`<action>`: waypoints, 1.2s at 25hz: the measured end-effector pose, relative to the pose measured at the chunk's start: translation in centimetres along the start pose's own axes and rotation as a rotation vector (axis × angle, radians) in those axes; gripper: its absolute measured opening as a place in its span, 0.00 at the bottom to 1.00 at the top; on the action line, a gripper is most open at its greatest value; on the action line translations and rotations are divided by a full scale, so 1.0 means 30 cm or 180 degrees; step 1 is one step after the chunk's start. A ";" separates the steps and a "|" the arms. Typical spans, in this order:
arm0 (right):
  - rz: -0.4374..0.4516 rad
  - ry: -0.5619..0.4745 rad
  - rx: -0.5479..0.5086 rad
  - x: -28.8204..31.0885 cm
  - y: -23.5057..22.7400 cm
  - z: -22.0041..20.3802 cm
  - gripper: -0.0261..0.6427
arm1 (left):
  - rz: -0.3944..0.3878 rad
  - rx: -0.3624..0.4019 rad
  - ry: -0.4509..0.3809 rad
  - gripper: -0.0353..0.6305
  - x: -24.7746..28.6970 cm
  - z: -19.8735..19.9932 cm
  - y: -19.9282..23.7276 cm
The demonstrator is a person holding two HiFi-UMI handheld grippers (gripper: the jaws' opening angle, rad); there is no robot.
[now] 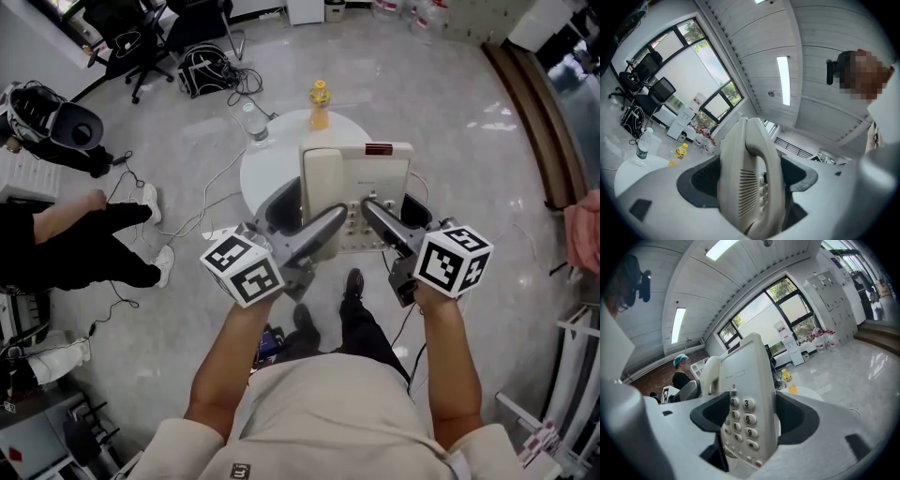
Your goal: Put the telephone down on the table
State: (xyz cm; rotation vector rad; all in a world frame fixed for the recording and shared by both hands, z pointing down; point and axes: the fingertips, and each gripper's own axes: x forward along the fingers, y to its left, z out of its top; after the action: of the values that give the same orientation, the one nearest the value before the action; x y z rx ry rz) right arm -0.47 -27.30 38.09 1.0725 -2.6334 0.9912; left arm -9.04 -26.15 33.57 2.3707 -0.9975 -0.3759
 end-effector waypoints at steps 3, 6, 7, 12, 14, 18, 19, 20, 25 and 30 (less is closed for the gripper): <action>-0.0022 0.0060 0.0060 0.034 -0.051 -0.018 0.47 | 0.0044 -0.0081 0.0064 0.63 0.030 -0.033 0.052; -0.0045 0.0117 0.0103 0.057 -0.097 -0.038 0.47 | 0.0051 -0.0155 0.0094 0.63 0.055 -0.070 0.093; -0.0051 0.0135 0.0119 0.065 -0.114 -0.045 0.47 | 0.0068 -0.0175 0.0121 0.63 0.065 -0.082 0.106; -0.0070 0.0228 0.0219 0.118 -0.217 -0.089 0.47 | 0.0120 -0.0305 0.0142 0.63 0.122 -0.160 0.195; -0.0080 0.0267 0.0266 0.137 -0.252 -0.111 0.47 | 0.0144 -0.0350 0.0168 0.63 0.138 -0.191 0.227; -0.0104 0.0332 0.0355 0.170 -0.315 -0.151 0.47 | 0.0215 -0.0441 0.0251 0.63 0.166 -0.247 0.285; -0.0109 0.0345 0.0377 0.177 -0.331 -0.161 0.47 | 0.0232 -0.0462 0.0270 0.63 0.173 -0.262 0.299; -0.0112 0.0360 0.0399 0.184 -0.346 -0.171 0.47 | 0.0249 -0.0481 0.0290 0.63 0.179 -0.277 0.312; -0.0134 0.0432 0.0499 0.226 -0.424 -0.217 0.47 | 0.0325 -0.0579 0.0376 0.63 0.214 -0.342 0.383; -0.0165 0.0500 0.0591 0.264 -0.497 -0.270 0.47 | 0.0399 -0.0665 0.0473 0.63 0.242 -0.413 0.450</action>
State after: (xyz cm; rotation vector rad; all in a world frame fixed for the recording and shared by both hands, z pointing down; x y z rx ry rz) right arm 2.59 -34.79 55.00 1.0457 -2.4156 1.2732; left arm -6.32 -34.73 51.09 2.1049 -0.9811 -0.2403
